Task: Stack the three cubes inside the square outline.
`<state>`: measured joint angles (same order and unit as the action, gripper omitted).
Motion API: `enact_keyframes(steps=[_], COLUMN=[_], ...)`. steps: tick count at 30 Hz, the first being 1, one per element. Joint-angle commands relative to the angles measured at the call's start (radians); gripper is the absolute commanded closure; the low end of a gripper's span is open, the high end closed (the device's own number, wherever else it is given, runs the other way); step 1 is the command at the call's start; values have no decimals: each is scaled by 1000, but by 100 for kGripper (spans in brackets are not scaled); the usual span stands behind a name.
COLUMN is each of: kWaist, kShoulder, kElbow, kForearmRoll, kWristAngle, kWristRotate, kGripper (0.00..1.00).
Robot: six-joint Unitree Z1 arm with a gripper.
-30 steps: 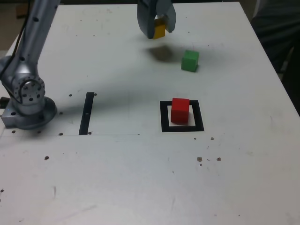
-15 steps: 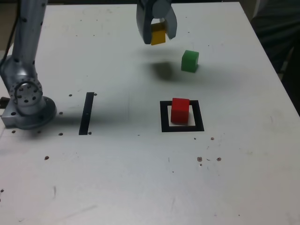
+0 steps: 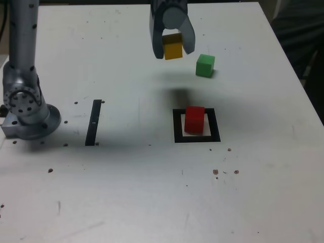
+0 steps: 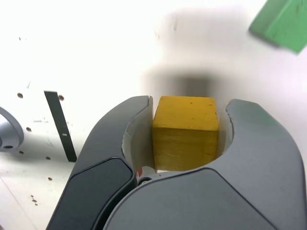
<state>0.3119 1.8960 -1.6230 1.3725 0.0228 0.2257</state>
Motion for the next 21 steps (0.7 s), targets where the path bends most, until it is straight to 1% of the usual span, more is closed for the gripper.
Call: enact_keyframes(steps=[1, 13, 21], kWaist=[-25, -178, -260], kShoulder=[-11, -12, -3], kElbow=[4, 29, 34], kForearmRoll=[6, 10, -5], kWristAngle=[-3, -23, -23], kWristRotate=[-10, -68, -108], kGripper=[72, 72, 72])
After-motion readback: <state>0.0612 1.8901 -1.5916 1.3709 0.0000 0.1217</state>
